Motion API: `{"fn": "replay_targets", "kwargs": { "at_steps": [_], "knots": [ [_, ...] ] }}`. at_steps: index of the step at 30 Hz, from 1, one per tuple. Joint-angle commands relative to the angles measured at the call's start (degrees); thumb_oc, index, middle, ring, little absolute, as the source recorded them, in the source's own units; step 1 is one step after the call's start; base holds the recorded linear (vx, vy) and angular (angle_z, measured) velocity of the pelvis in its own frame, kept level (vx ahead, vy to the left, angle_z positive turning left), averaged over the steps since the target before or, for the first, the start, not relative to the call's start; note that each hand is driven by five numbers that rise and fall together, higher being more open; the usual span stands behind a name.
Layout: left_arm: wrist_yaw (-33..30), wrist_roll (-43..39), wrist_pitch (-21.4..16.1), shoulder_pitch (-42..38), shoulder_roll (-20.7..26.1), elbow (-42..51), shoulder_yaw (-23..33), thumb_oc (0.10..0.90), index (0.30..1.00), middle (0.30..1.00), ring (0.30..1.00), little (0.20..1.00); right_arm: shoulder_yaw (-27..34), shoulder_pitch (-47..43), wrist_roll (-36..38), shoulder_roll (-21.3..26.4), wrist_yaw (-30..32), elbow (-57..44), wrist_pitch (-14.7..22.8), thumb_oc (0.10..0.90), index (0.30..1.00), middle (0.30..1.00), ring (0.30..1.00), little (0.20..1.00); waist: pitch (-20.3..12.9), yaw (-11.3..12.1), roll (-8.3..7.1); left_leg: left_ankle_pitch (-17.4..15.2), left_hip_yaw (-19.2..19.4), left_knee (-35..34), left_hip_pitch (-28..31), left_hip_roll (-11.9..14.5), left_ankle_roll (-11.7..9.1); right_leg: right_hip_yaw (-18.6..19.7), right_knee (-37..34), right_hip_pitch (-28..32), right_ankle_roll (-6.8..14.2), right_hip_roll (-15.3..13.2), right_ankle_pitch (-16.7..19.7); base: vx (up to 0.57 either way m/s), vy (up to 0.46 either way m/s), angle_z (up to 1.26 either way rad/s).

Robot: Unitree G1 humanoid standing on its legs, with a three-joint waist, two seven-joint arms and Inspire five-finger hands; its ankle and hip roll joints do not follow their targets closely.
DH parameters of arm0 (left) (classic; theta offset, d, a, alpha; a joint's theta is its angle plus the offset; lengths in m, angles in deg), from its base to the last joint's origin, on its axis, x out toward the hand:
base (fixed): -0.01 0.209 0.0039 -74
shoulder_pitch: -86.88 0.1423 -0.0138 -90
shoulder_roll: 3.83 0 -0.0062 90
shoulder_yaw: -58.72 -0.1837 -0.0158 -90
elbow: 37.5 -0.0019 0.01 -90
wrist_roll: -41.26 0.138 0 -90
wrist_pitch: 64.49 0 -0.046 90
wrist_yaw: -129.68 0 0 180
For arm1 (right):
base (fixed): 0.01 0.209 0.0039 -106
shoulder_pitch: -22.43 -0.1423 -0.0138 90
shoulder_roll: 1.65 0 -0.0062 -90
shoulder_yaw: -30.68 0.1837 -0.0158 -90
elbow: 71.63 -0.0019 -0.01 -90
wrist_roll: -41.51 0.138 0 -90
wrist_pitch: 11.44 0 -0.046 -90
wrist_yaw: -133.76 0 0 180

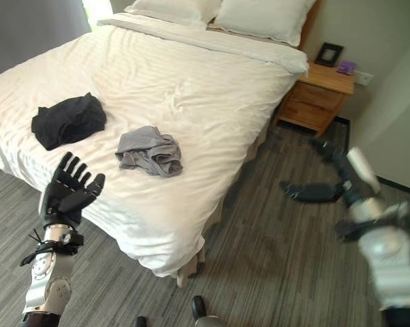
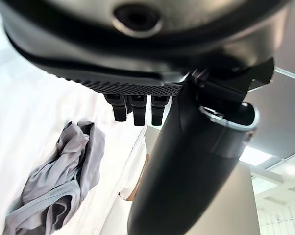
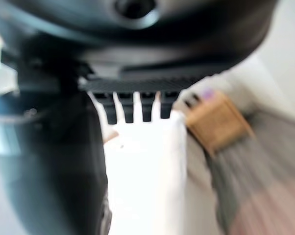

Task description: Pick up bed clothes into laundry basket.

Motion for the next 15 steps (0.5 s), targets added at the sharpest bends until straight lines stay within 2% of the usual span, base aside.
{"fn": "replay_targets", "kwargs": {
  "at_steps": [1,3,5,6,8,9,15],
  "knots": [
    [2.3,-2.5,-4.3,-4.5,7.1,4.6,-0.1,0.800,0.900,0.900,0.900,0.900,-3.9,-10.1,-0.9,2.9,2.9,-2.6,4.8,0.800,0.900,0.900,0.900,0.900,-4.5,1.3,-2.88,1.4,0.8,2.8,-3.7,-4.2,1.7,-1.4,3.5,3.1,3.6,-2.4,-8.4,0.02,-0.058,-0.01],
    [2.0,-2.9,-4.1,-4.5,7.3,3.6,-0.3,0.800,0.900,0.900,0.900,0.900,-9.7,-16.9,-2.4,4.6,2.9,-1.6,4.3,0.800,0.900,0.900,0.900,0.900,-4.5,1.5,-2.87,1.8,0.4,1.9,-3.4,-4.1,1.5,-1.8,3.1,3.5,3.4,-2.2,-8.3,0.01,-0.044,0.05],
    [2.0,-3.0,-4.0,-4.3,7.3,3.4,-0.6,0.800,0.900,0.900,0.900,0.900,-12.6,-20.5,-3.0,5.7,2.7,-0.8,4.0,0.800,0.900,0.900,0.900,0.900,-4.5,1.7,-2.86,2.1,0.1,1.6,-3.4,-4.1,1.4,-2.1,2.9,3.6,3.3,-2.2,-8.4,0.02,-0.038,0.08],
    [2.3,-3.7,-3.8,-3.7,7.4,4.6,-1.6,0.800,0.900,0.900,0.900,0.900,-16.9,-25.5,-3.9,7.5,2.3,1.2,3.7,0.800,0.900,0.900,0.900,0.900,-4.6,2.5,-3.00,2.5,-0.6,1.1,-3.4,-4.0,1.2,-3.0,2.8,3.8,3.2,-2.1,-8.6,0.01,-0.036,0.08],
    [2.5,-4.1,-3.6,-3.3,7.3,4.0,-1.7,0.800,0.900,0.900,0.900,0.900,-19.4,-27.9,-4.4,7.8,2.7,2.8,3.5,0.800,0.900,0.900,0.900,0.900,-4.6,2.5,-2.98,2.6,-1.0,0.9,-3.4,-4.0,1.1,-3.3,2.7,3.9,3.1,-2.1,-8.7,0.01,-0.043,0.27],
    [2.6,-4.0,-3.5,-3.2,7.9,3.7,-1.9,0.800,0.900,0.900,0.900,0.900,-24.1,-33.7,-4.2,8.1,3.1,6.7,3.4,0.800,0.900,0.900,0.900,0.900,-4.5,2.8,-2.96,2.9,-1.7,0.7,-3.5,-4.0,0.9,-4.0,2.8,4.0,3.0,-2.1,-8.8,0.01,-0.042,0.33],
    [1.5,-3.4,-3.5,-1.6,7.9,4.3,0.2,0.800,0.900,0.900,0.900,0.900,-26.2,-36.3,-5.1,5.8,2.6,6.0,2.8,0.800,0.900,0.900,0.900,0.900,-4.3,3.8,-2.79,3.1,-3.2,0.4,-3.6,-4.1,0.7,-5.6,2.6,4.5,2.7,-2.1,-9.2,0.01,-0.025,0.20]
  ]
}}
